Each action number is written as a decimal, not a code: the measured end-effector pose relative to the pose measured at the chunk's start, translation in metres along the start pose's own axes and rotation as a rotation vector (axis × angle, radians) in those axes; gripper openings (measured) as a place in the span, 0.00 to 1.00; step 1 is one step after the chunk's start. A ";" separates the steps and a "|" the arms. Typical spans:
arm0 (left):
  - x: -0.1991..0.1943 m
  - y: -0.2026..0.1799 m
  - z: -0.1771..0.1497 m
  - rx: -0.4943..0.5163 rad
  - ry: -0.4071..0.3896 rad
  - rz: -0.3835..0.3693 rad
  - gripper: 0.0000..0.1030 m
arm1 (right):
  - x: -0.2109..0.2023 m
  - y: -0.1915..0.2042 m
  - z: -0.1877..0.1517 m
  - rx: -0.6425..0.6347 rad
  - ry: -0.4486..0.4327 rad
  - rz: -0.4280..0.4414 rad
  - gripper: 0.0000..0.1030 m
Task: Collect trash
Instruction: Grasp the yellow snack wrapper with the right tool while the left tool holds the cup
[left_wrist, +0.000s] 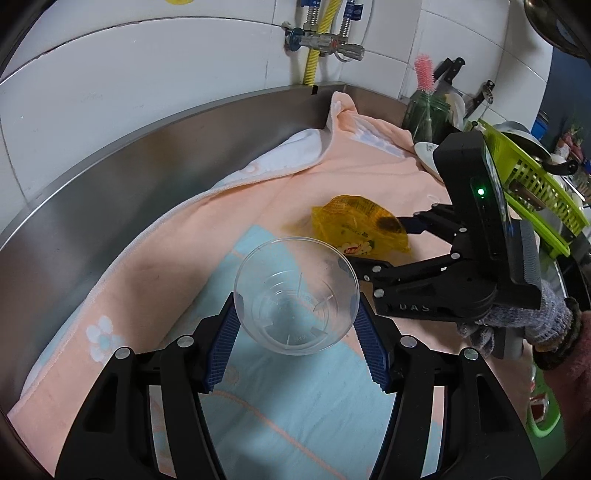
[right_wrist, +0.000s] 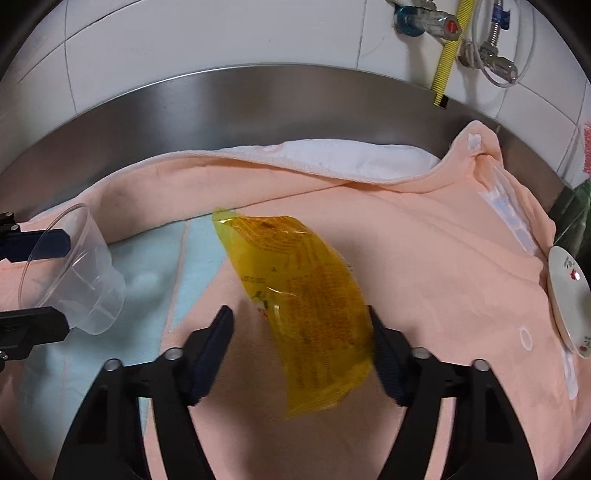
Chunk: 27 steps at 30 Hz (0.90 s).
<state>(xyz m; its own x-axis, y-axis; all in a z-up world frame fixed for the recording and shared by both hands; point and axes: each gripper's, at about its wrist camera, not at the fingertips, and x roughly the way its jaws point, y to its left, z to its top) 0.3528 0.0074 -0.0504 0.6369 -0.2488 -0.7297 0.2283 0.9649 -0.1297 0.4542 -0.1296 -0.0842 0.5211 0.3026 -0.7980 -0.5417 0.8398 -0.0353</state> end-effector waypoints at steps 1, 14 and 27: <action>0.000 0.000 0.000 -0.002 0.002 0.001 0.58 | 0.001 -0.001 -0.001 0.008 0.006 -0.003 0.52; -0.022 -0.010 -0.006 0.005 -0.010 -0.012 0.58 | -0.036 0.004 -0.019 0.086 -0.034 0.040 0.38; -0.078 -0.062 -0.030 0.071 -0.035 -0.074 0.58 | -0.178 0.007 -0.121 0.191 -0.085 -0.016 0.38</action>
<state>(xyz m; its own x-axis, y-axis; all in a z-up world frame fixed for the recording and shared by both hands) 0.2672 -0.0304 -0.0057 0.6414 -0.3229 -0.6960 0.3265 0.9358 -0.1332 0.2774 -0.2321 -0.0153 0.5871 0.3188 -0.7441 -0.4021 0.9126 0.0737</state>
